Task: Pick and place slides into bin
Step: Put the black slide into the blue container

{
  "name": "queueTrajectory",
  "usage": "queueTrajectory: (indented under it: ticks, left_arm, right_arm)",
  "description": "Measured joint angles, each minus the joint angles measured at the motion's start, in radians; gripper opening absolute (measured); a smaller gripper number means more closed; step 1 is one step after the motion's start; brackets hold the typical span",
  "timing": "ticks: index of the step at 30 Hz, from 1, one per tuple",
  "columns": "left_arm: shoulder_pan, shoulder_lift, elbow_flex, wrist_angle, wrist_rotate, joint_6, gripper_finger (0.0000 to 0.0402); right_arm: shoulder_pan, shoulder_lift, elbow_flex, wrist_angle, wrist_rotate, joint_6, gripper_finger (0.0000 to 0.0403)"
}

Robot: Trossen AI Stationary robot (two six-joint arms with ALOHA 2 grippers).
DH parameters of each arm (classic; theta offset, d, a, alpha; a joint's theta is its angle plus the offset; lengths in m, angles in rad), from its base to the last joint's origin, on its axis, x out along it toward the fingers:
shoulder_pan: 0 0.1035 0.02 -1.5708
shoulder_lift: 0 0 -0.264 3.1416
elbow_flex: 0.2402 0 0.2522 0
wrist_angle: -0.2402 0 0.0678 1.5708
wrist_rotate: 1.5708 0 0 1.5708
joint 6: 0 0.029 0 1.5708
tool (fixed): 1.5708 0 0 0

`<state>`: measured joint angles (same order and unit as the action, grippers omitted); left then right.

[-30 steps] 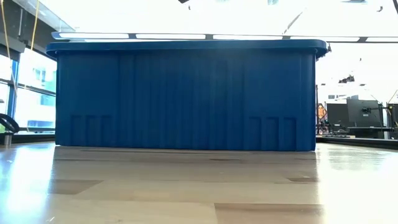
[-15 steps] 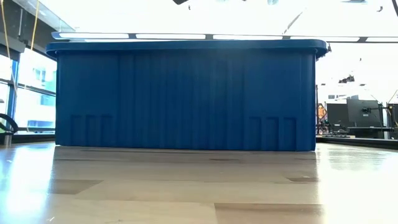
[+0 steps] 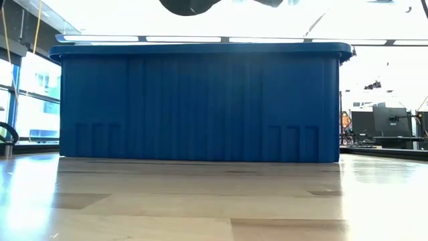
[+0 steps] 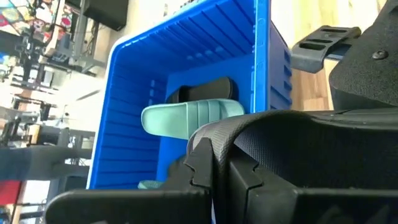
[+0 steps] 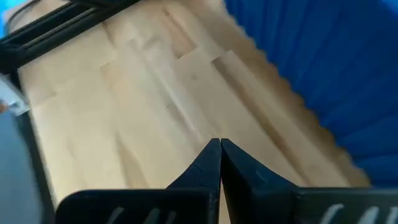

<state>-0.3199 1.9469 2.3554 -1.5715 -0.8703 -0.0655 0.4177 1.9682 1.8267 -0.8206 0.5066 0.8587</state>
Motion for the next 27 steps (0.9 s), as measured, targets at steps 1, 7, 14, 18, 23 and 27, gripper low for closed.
queueTrajectory:
  ticks: [1, 7, 14, 18, 23, 27]
  left_arm:
    - [0.000, 0.000, 0.000, 0.001, 0.003, 0.007, 0.0000]
    - [0.001, 0.000, 0.000, -0.001, -0.020, 0.006, 0.0000]
    - [0.002, 0.003, -0.004, 0.004, -0.012, 0.012, 0.0000]
    - [-0.001, -0.002, -0.004, 0.002, -0.040, 0.040, 0.0000]
    - [0.016, -0.020, -0.004, 0.001, -0.060, 0.043, 0.0000]
    - [0.081, -0.024, -0.004, 0.001, -0.028, 0.043, 0.0000]
  right_arm:
    - [0.000, 0.000, 0.000, 0.001, -0.019, 0.001, 0.0000]
    - [-0.008, 0.001, 0.001, 0.010, -0.017, 0.053, 0.0000]
    - [0.030, -0.004, 0.005, -0.165, 0.088, 0.077, 0.0000]
    - [0.097, -0.048, 0.006, -0.272, 0.206, 0.163, 0.0000]
    - [0.198, -0.126, 0.006, -0.358, 0.393, 0.250, 0.0000]
    - [0.265, -0.166, 0.006, -0.474, 0.549, 0.387, 0.0000]
